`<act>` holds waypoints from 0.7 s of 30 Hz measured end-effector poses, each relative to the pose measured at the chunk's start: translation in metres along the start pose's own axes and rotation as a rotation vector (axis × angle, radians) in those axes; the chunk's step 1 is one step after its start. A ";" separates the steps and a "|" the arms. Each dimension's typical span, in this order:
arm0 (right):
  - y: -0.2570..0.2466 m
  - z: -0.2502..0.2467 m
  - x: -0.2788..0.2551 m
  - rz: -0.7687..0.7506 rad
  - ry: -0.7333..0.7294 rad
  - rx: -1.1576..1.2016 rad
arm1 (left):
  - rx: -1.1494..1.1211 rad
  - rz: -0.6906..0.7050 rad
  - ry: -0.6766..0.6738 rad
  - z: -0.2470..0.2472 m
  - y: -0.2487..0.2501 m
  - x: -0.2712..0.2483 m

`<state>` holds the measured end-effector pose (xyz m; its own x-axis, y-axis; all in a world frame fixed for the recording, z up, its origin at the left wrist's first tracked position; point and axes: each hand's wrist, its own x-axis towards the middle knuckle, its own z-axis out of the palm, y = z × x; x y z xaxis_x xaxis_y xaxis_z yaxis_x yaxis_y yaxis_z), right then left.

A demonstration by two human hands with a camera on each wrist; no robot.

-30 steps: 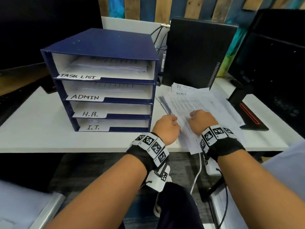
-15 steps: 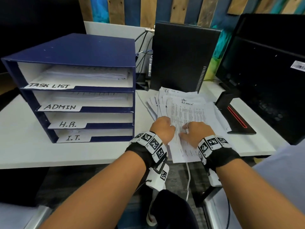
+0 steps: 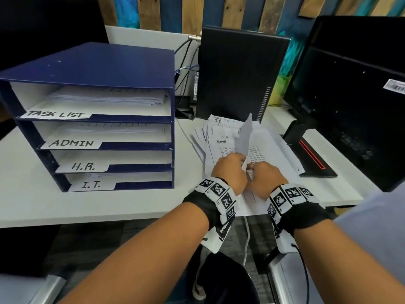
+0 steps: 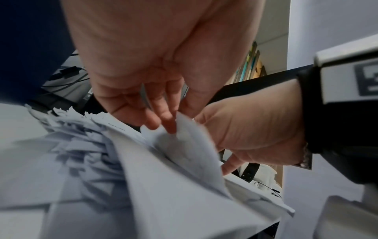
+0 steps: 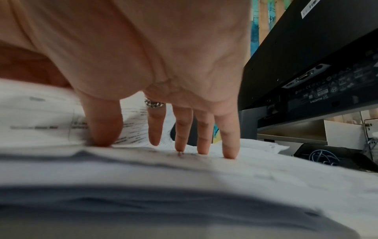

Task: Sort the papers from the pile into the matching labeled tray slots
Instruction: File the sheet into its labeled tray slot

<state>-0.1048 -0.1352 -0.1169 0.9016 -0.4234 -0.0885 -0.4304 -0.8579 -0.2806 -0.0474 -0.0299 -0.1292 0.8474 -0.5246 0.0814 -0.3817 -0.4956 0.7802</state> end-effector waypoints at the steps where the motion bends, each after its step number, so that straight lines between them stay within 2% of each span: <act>1: 0.000 0.000 -0.001 0.004 0.000 -0.018 | 0.020 -0.009 -0.015 0.003 -0.001 0.001; 4: 0.002 -0.001 -0.002 -0.003 -0.015 -0.020 | 0.155 -0.117 -0.006 0.008 -0.006 0.008; 8: 0.003 -0.003 -0.002 0.007 -0.022 -0.053 | 0.216 -0.309 -0.033 0.008 -0.009 0.016; 12: 0.000 -0.004 -0.003 0.001 -0.042 -0.096 | 0.060 -0.403 0.032 -0.002 -0.005 0.027; 14: -0.001 -0.005 -0.004 0.004 -0.043 -0.094 | 0.029 -0.401 0.088 -0.005 -0.002 0.028; 17: -0.001 -0.003 -0.006 0.004 -0.042 -0.090 | 0.073 -0.285 0.128 -0.006 0.009 0.021; 19: -0.002 -0.002 -0.008 -0.018 -0.028 -0.049 | -0.021 -0.239 0.148 -0.006 0.016 0.015; 21: -0.002 -0.002 -0.012 -0.022 -0.013 0.020 | -0.133 -0.257 0.167 -0.007 0.018 0.012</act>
<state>-0.1144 -0.1287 -0.1136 0.9113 -0.4006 -0.0950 -0.4098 -0.8608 -0.3018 -0.0414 -0.0402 -0.1096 0.9628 -0.2677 -0.0363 -0.1056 -0.4967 0.8615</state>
